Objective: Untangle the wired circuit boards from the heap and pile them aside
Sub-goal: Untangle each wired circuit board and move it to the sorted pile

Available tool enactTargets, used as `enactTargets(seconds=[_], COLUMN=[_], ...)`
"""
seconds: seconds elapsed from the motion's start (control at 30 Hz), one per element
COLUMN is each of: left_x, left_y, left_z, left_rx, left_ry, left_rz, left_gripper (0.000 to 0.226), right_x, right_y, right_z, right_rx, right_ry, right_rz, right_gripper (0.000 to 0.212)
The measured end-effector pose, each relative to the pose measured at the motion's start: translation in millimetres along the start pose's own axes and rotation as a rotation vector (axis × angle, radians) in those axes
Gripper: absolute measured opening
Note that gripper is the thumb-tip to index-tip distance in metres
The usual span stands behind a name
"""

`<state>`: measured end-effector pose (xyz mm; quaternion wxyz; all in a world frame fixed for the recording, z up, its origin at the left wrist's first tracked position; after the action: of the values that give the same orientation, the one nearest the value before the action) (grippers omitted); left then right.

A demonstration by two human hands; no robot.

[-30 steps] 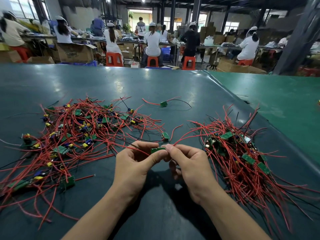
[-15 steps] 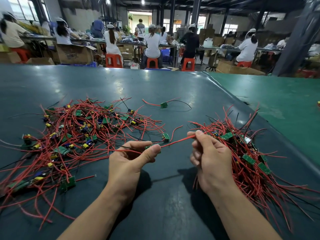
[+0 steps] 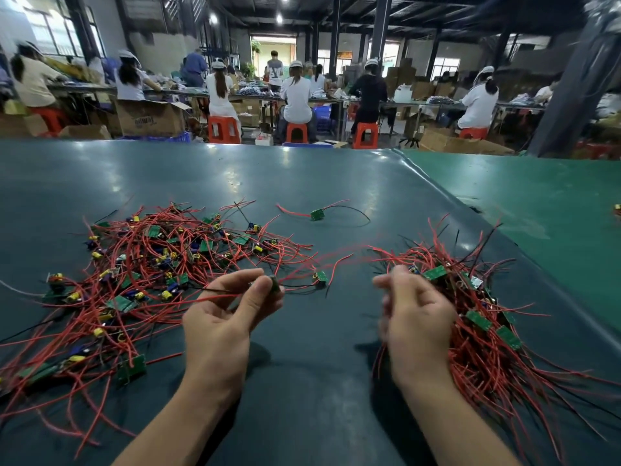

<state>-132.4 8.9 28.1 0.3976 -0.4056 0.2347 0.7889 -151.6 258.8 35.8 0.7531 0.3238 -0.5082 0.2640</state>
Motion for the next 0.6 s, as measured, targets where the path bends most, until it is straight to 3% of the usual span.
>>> enactTargets(seconds=[0.1,0.23,0.37,0.43,0.47,0.5,0.53,0.57,0.6], left_x=[-9.0,-24.5,-6.6,21.8,35.4,40.9,38.9,33.5,28.3], left_y=[-14.6,-32.3,-52.0,-60.8,-60.3,-56.5,-52.6,-49.5,-46.8], left_z=[21.7,83.9,157.1,175.2,174.9,170.9,164.7,157.0,148.7], left_rx=[0.072,0.262,0.374,0.396,0.398,0.383,0.362,0.344,0.340], left_ry=[-0.028,-0.076,0.027,0.268,0.447,0.599,0.679,0.698,0.694], left_rz=[-0.020,-0.085,-0.156,-0.215,-0.173,-0.054,0.086,0.191,0.258], left_gripper=[0.041,0.041,0.037,0.043,0.046,0.041,0.031,0.019,0.011], right_x=[1.6,1.3,-2.3,-12.6,-17.4,-18.0,-16.3,-19.1,-15.4], right_y=[-36.1,-44.9,-37.7,-38.3,-40.8,-43.2,-39.5,-34.4,-36.2], right_z=[34.7,43.1,35.3,34.1,36.1,36.2,32.0,27.3,29.3], right_rx=[0.345,0.419,0.395,0.437,0.483,0.501,0.457,0.463,0.486], right_ry=[-0.347,-0.498,-0.535,-0.594,-0.594,-0.572,-0.485,-0.380,-0.393], right_rz=[-0.284,-0.502,-0.391,-0.267,-0.226,-0.219,-0.179,-0.089,-0.169], right_gripper=[0.037,0.042,0.041,0.020,0.012,0.022,0.033,0.030,0.021])
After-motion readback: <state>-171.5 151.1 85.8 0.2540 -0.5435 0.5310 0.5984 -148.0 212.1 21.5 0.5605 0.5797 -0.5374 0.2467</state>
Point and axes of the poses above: each hand's wrist, its own y-axis towards the middle knuckle, its own z-axis out of the palm, x = y × z, the point moved 8 cm from there along y, towards the middle knuckle, and after that the axes turned 15 degrees about -x, right-handed, at the moved point
